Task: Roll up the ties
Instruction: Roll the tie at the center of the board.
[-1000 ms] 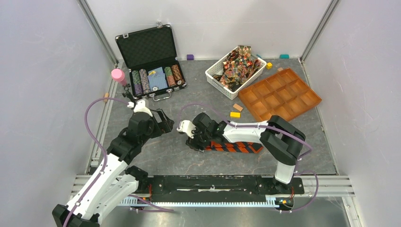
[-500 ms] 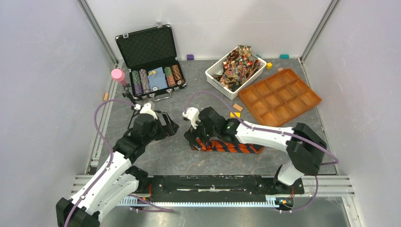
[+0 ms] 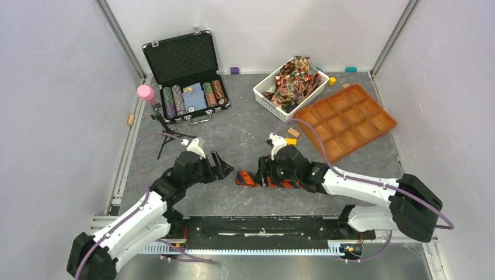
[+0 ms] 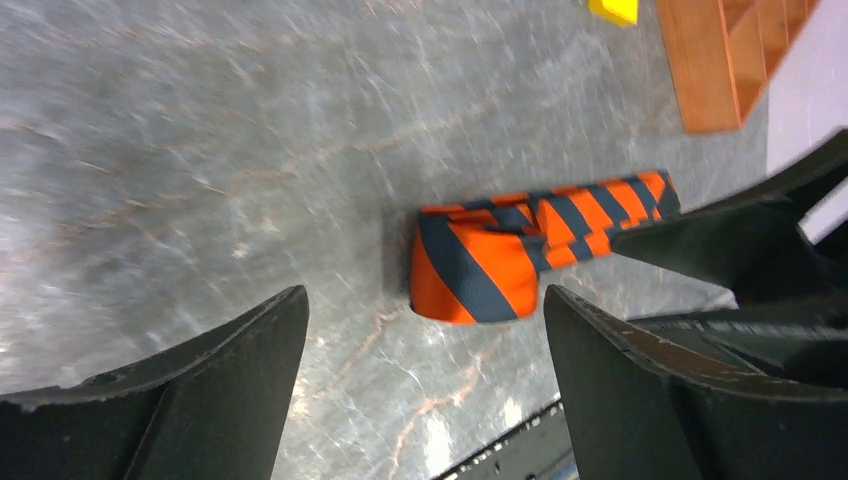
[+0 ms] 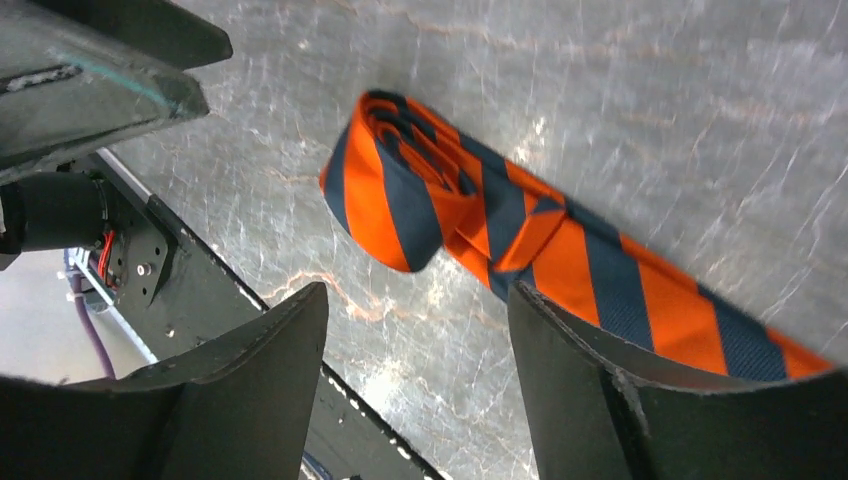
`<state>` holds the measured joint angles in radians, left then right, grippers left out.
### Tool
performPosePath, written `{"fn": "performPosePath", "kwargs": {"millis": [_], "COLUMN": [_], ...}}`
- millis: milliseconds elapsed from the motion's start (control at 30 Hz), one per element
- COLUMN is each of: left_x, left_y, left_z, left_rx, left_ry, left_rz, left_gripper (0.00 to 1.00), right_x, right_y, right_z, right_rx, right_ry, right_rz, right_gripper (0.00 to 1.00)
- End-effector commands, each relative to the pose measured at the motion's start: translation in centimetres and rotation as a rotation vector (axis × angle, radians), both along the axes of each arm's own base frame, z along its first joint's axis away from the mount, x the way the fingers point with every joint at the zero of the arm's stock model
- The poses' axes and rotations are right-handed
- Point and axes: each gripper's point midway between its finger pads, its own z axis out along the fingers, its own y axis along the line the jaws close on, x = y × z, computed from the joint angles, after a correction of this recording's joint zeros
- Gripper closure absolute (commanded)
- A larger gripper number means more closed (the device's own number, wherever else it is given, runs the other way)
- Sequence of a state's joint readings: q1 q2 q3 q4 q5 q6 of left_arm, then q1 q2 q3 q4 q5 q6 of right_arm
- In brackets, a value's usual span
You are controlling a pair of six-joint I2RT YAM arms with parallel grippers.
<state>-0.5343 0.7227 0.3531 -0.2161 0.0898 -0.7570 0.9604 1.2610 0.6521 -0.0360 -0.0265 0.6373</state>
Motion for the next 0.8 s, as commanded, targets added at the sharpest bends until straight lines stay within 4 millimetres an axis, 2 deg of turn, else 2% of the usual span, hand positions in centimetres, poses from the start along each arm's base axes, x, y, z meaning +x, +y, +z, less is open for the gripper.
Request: {"fn": "performPosePath", "kwargs": {"millis": [0,67,200,367,533,767], "left_x": [-0.5,-0.9,-1.4,-1.3,-1.4,-1.3], "left_y": [-3.2,-3.9,-4.8,-4.2,-4.4,-5.0], "left_z": [1.6,1.0,0.1,-1.0,-1.2,-0.9], "left_rx": [-0.114,-0.102,-0.102,-0.086,-0.095,-0.121], "left_ry": [-0.066,-0.063,-0.056,-0.053,-0.059,-0.074], "left_rz": [-0.052,-0.066,-0.087,-0.055,-0.061,-0.083], "left_gripper": [0.08,0.08,0.09,0.09,0.09,0.1], "right_x": [-0.5,-0.7,-0.6,0.3,1.6,2.0], "right_y": [1.4,1.7,2.4,2.3,1.8,2.5], "right_z": [1.9,1.7,1.5,0.5,-0.7,-0.4], "right_rx": [0.181,0.173,0.184,0.17,0.181,0.225], "right_ry": [0.037,0.041,0.04,0.058,0.103,0.123], "right_rz": [-0.022,0.004,0.032,0.003,-0.043,-0.015], "right_gripper": [0.32,0.38,0.44,0.48,0.53,0.59]}}
